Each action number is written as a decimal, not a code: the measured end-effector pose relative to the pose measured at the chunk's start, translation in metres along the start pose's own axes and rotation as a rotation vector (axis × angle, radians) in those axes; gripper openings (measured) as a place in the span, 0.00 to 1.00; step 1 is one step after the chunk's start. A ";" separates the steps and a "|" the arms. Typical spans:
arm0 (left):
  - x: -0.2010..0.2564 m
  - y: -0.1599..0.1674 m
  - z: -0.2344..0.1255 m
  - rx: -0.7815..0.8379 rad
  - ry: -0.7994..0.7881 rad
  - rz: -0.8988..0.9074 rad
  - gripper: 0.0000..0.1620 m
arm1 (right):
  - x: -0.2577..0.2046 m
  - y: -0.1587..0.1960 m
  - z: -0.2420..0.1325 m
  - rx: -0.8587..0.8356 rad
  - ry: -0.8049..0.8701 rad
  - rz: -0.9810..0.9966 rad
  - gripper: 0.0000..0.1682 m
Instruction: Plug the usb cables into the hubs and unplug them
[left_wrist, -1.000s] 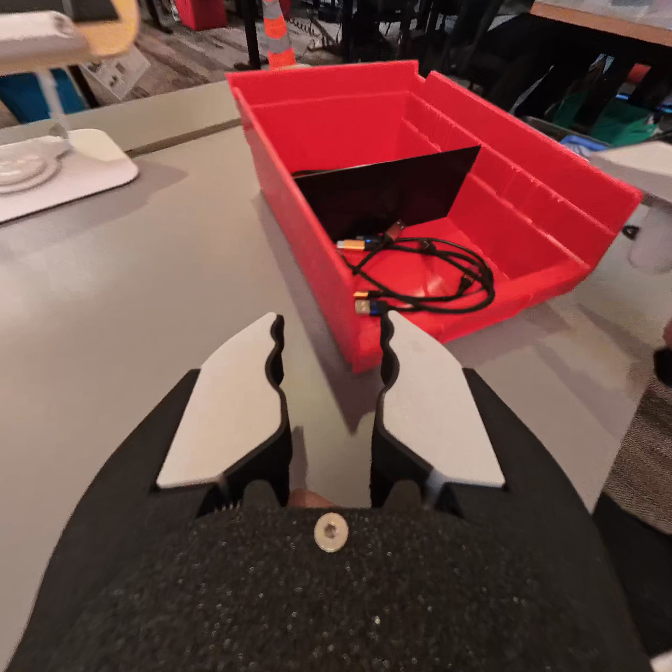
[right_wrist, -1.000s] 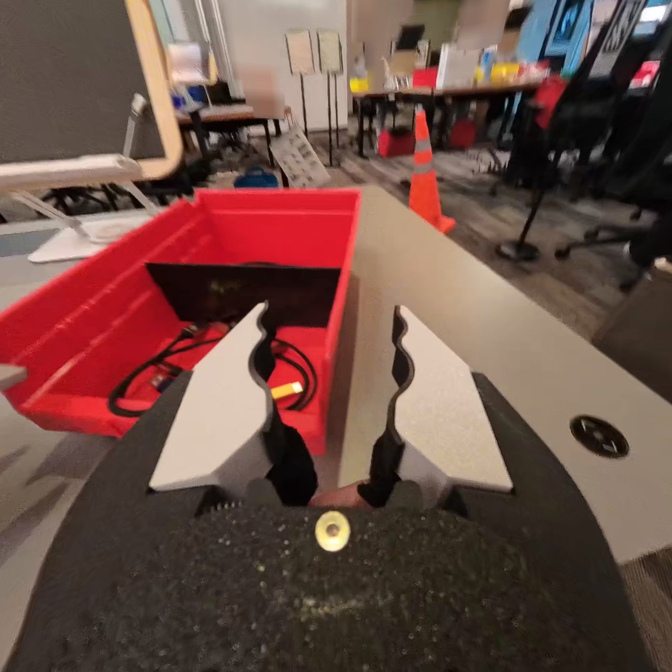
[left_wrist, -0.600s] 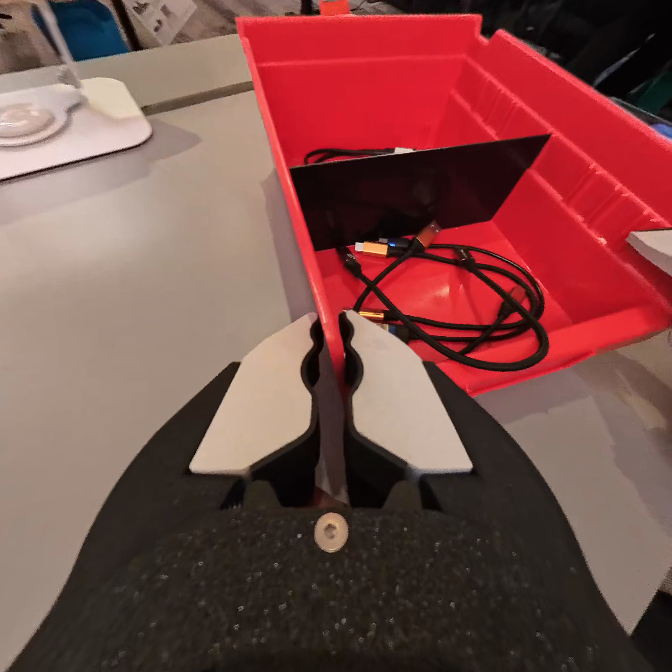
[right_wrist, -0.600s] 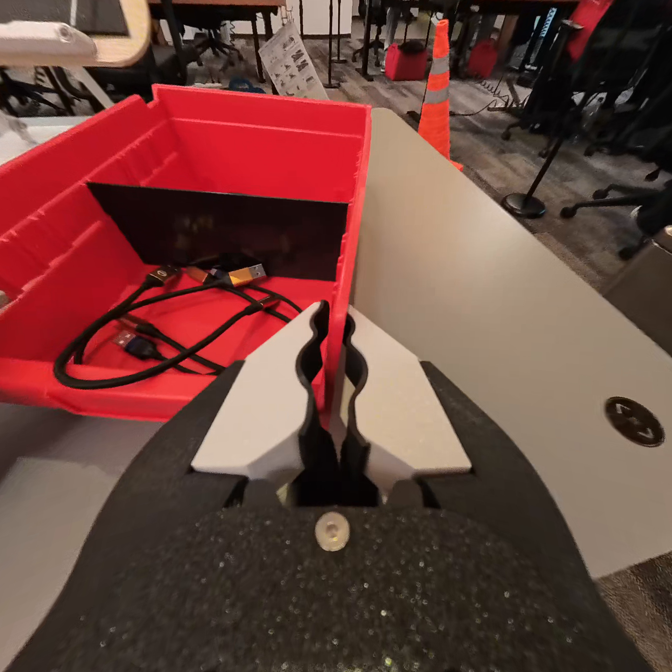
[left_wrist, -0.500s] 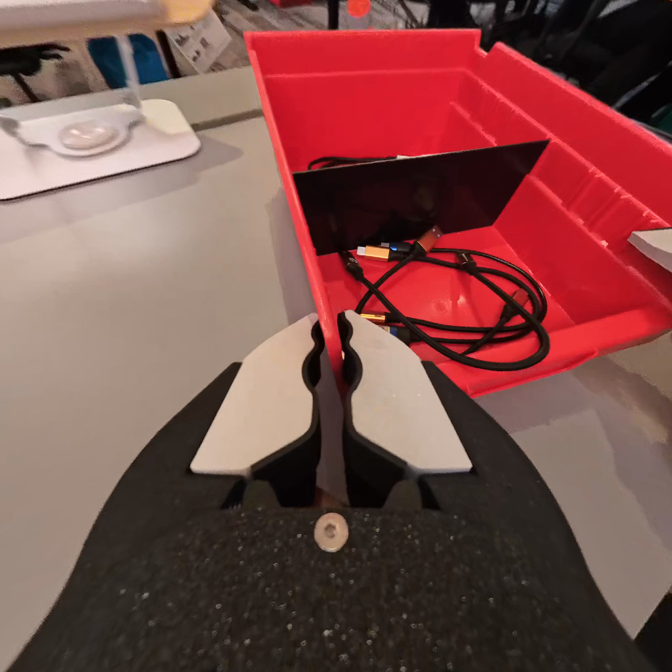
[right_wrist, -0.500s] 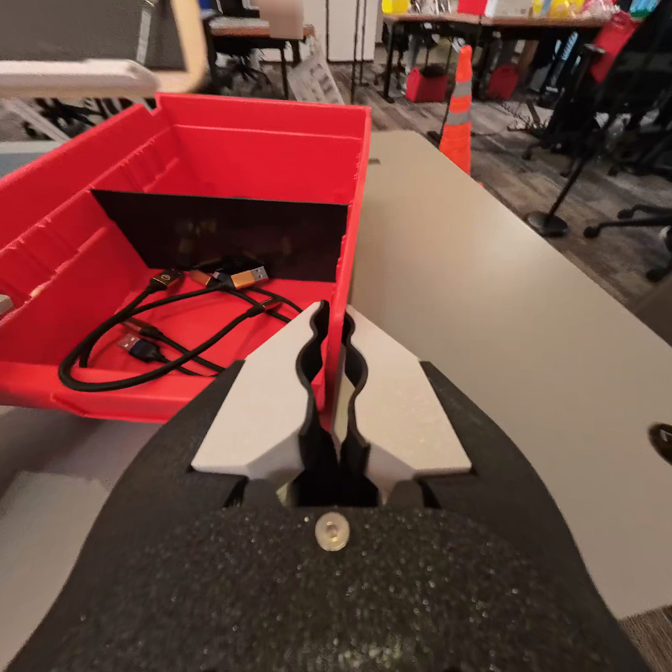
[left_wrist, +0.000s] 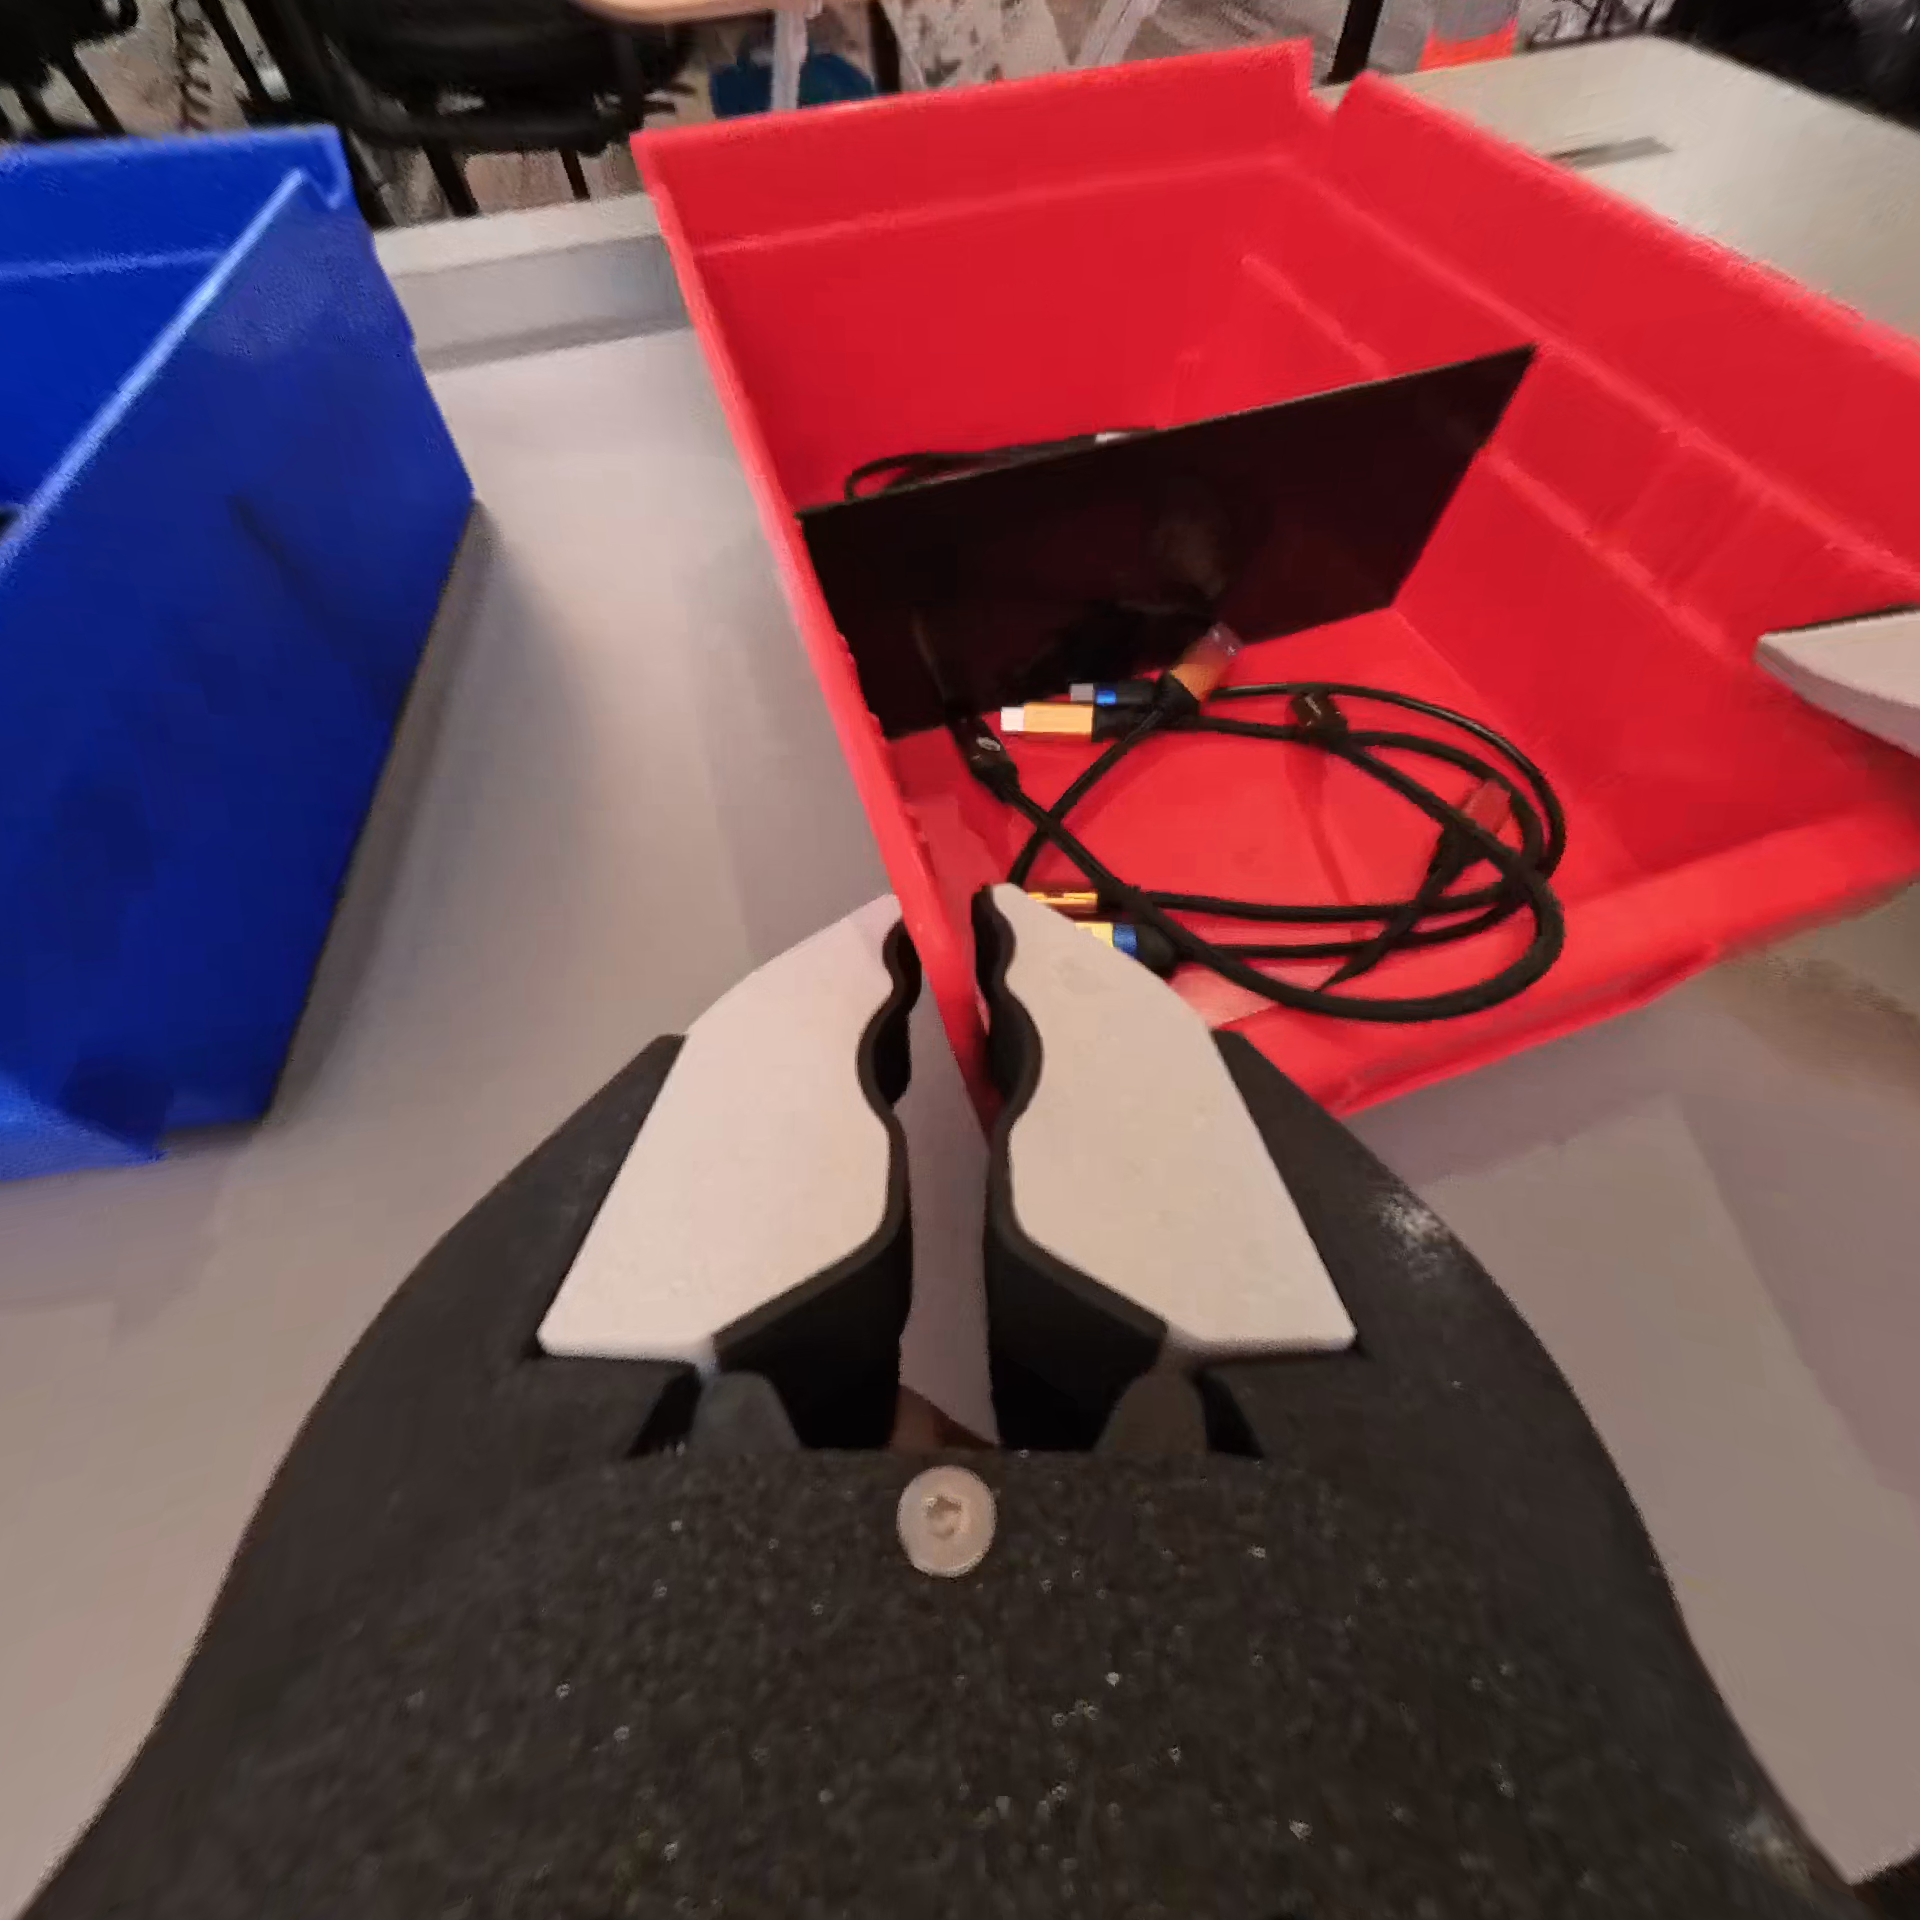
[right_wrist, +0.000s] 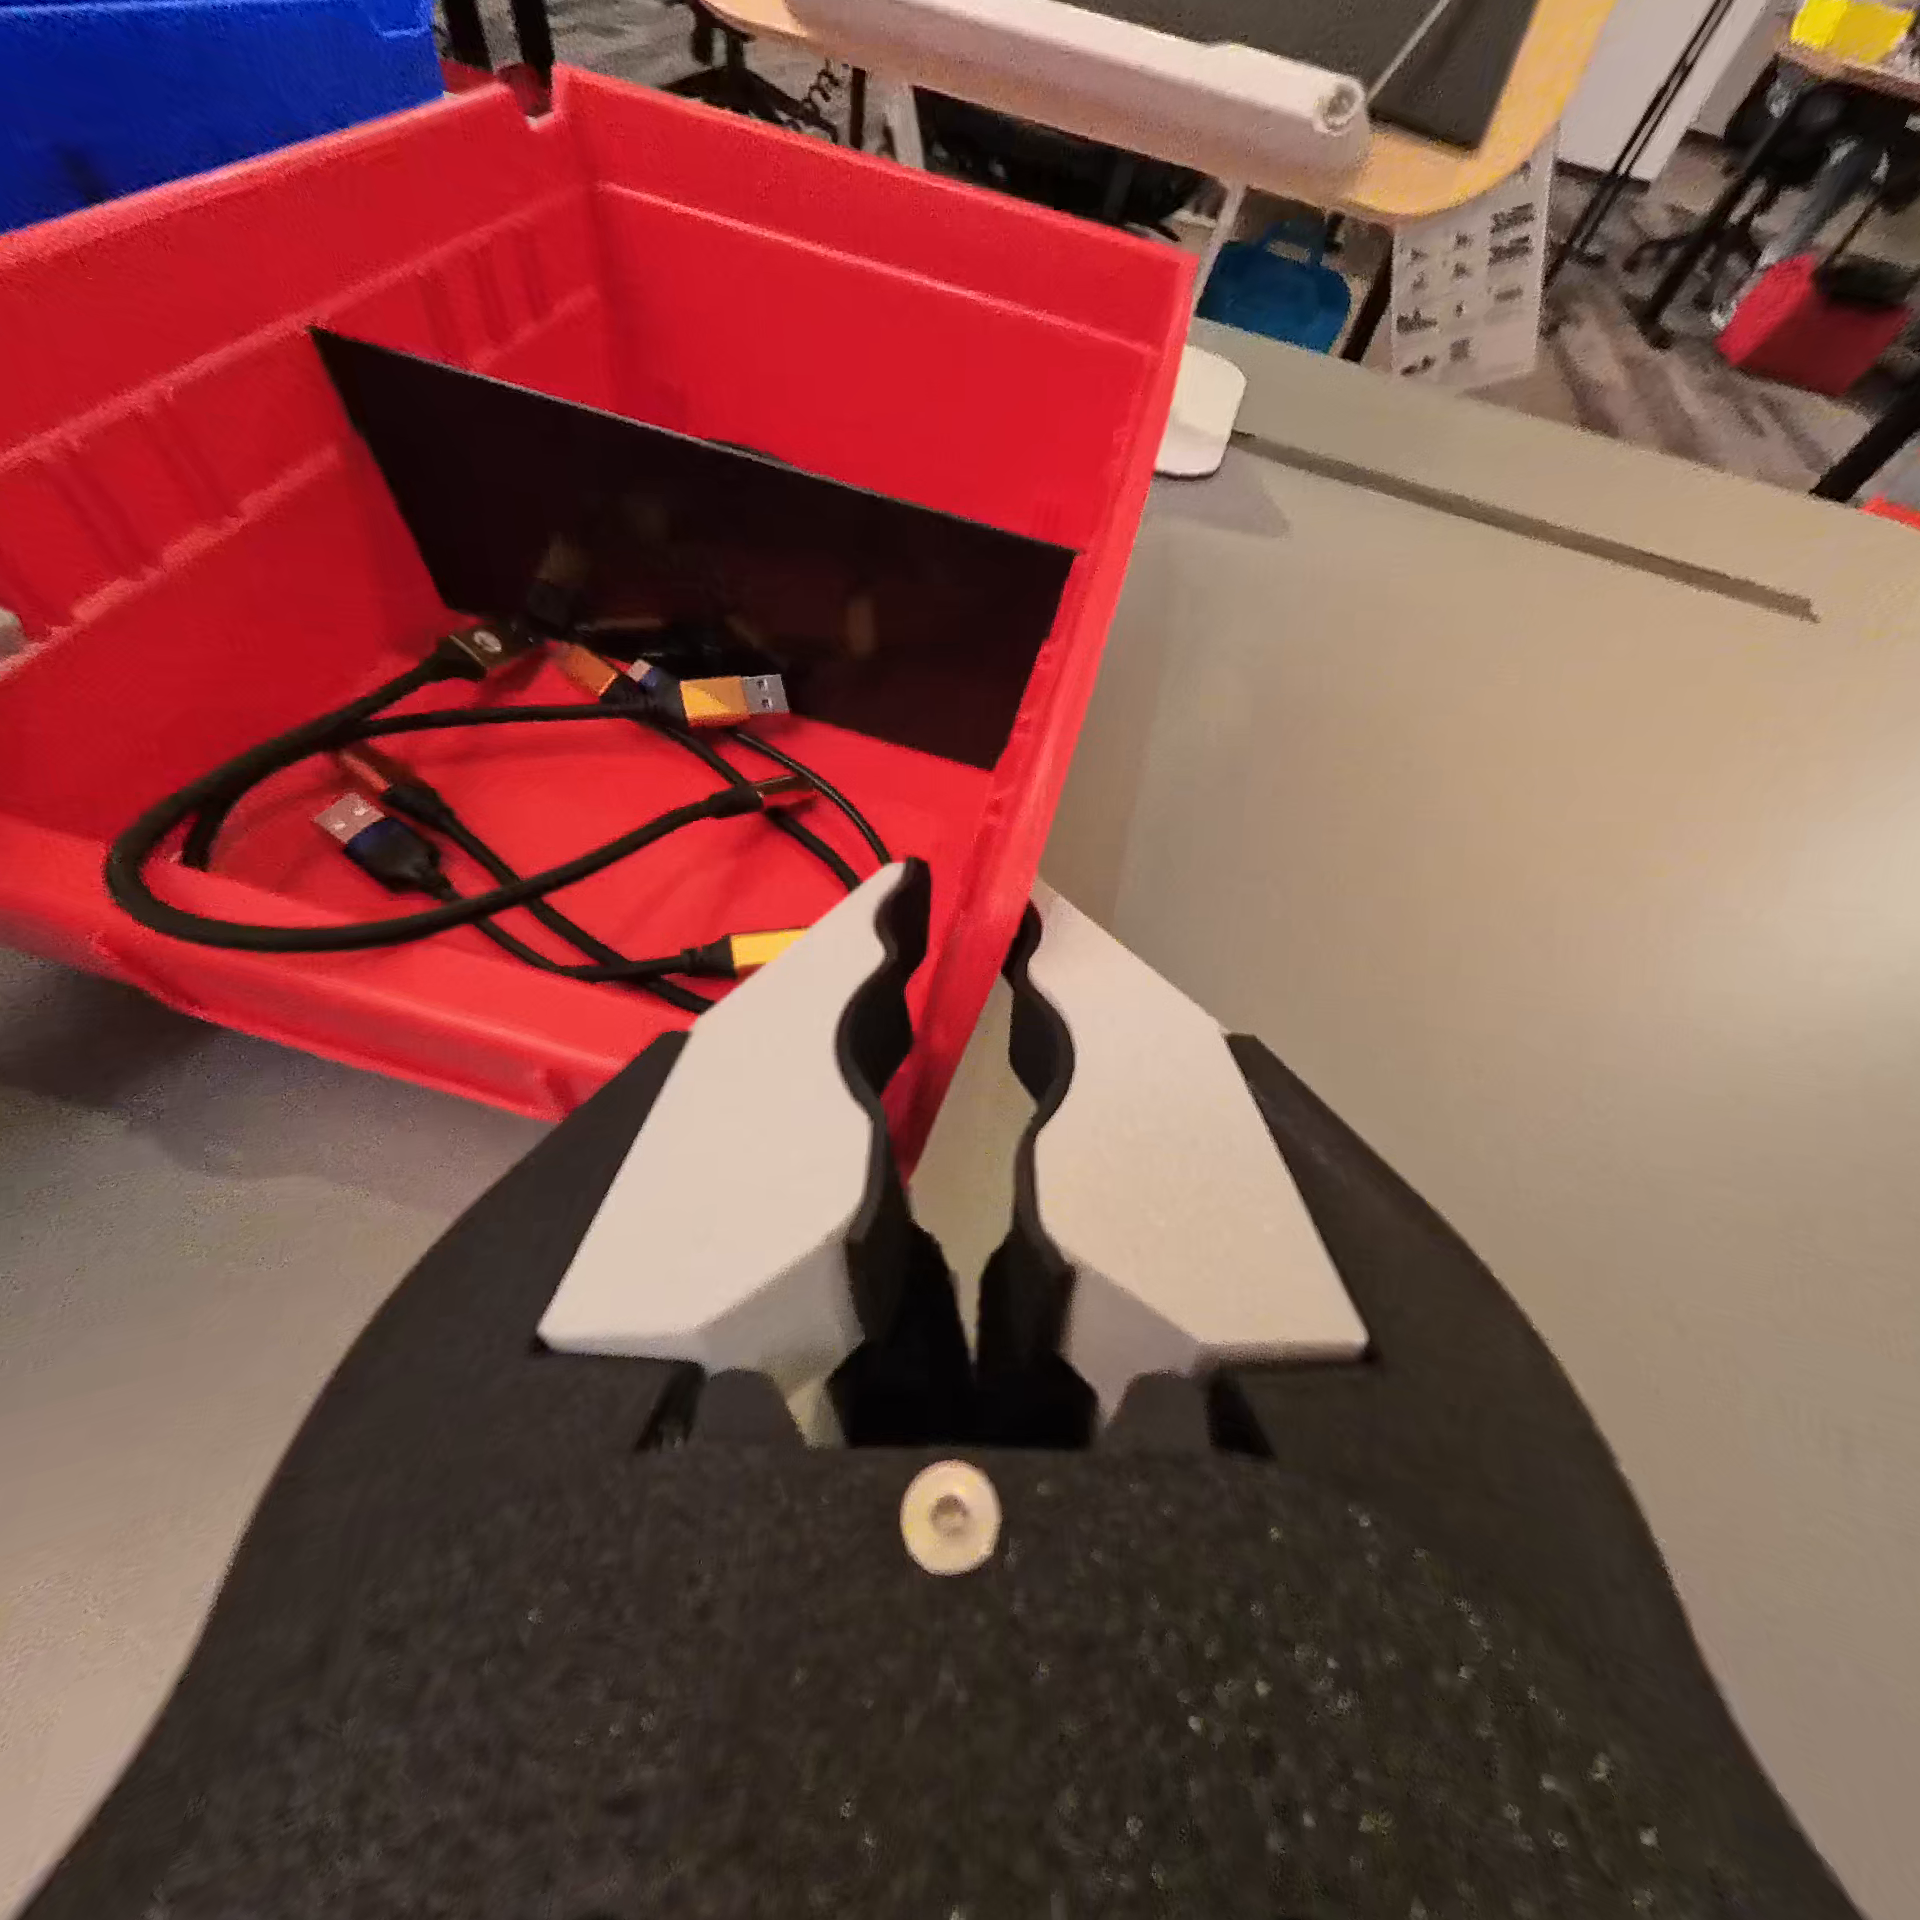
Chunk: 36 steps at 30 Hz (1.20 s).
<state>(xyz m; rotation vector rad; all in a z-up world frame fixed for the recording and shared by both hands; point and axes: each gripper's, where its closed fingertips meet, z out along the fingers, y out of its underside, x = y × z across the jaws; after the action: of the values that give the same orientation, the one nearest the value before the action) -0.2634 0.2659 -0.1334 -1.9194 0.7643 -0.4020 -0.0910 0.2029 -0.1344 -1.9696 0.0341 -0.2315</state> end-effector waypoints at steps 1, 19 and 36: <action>0.000 0.001 0.000 -0.011 0.015 0.032 0.06 | 0.000 -0.001 0.000 0.003 -0.013 -0.007 0.07; -0.290 0.009 -0.099 0.202 -0.172 -0.373 0.26 | 0.037 0.028 -0.032 -0.025 -0.223 0.112 0.23; -0.348 0.023 -0.015 0.015 -0.041 -0.255 0.02 | -0.088 -0.005 -0.102 0.231 -0.521 -0.122 0.27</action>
<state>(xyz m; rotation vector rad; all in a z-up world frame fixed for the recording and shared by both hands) -0.5392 0.4802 -0.1297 -2.0107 0.4897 -0.5210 -0.1960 0.1240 -0.1041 -1.7489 -0.4328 0.1964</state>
